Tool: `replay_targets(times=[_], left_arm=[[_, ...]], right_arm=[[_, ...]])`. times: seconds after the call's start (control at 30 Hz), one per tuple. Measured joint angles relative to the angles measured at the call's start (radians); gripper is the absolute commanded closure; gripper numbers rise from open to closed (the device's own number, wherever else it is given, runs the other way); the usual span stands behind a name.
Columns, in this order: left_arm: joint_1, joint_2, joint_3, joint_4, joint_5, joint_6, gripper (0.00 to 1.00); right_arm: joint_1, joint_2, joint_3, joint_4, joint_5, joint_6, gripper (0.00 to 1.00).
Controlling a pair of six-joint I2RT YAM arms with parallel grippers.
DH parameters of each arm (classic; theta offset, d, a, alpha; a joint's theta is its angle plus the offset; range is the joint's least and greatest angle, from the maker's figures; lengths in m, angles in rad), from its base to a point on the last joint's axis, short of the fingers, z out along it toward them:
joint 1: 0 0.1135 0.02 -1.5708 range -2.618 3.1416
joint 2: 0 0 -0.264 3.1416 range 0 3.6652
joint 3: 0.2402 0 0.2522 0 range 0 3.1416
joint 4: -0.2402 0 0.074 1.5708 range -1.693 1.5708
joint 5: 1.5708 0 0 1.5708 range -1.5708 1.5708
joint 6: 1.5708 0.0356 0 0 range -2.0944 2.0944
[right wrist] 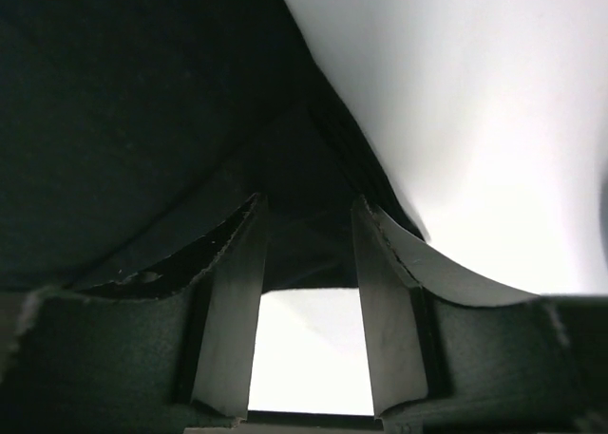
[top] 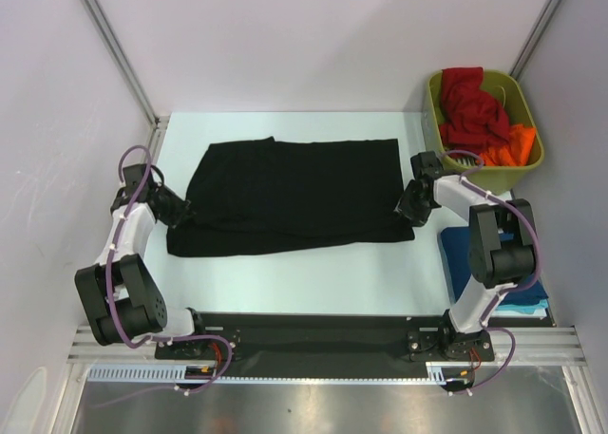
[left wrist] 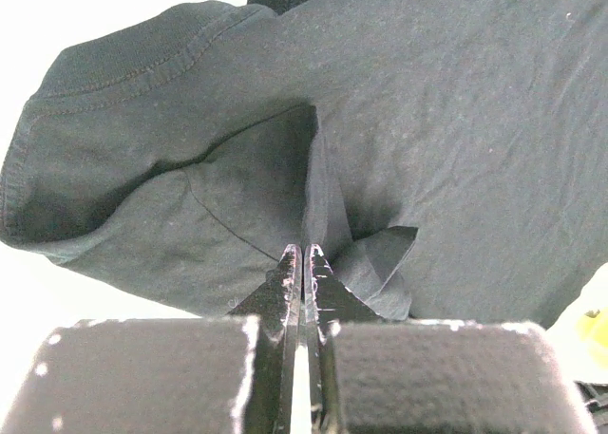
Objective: Fold and stack the t-shirts
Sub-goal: Flatten the tshirt out
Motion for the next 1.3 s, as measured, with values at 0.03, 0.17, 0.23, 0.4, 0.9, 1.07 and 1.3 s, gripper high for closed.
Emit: replay_targets(times=[0.03, 0.17, 0.23, 0.4, 0.9, 1.07, 1.3], left_arm=[[0.000, 0.000, 0.002, 0.000, 0.000, 0.000, 1.00], [0.000, 0.000, 0.002, -0.001, -0.007, 0.000, 1.00], [-0.001, 0.000, 0.003, -0.002, -0.012, 0.000, 1.00], [-0.003, -0.010, 0.007, -0.006, -0.023, 0.000, 1.00], [-0.006, -0.038, 0.106, -0.091, -0.098, 0.014, 1.00], [-0.025, -0.032, 0.162, -0.111, -0.102, 0.036, 1.00], [-0.061, 0.032, 0.270, -0.101, -0.101, 0.052, 1.00]], right_arm=[[0.000, 0.005, 0.000, 0.002, 0.000, 0.000, 0.58], [0.000, 0.019, 0.002, 0.003, 0.000, -0.003, 0.71], [0.000, 0.019, 0.005, 0.002, 0.000, -0.006, 0.80], [0.000, 0.019, 0.020, 0.000, -0.003, -0.014, 0.96], [-0.008, -0.006, 0.045, -0.033, -0.036, -0.072, 1.00], [-0.010, -0.010, 0.045, -0.032, -0.063, -0.079, 1.00], [-0.010, -0.008, 0.082, -0.034, -0.079, -0.093, 1.00]])
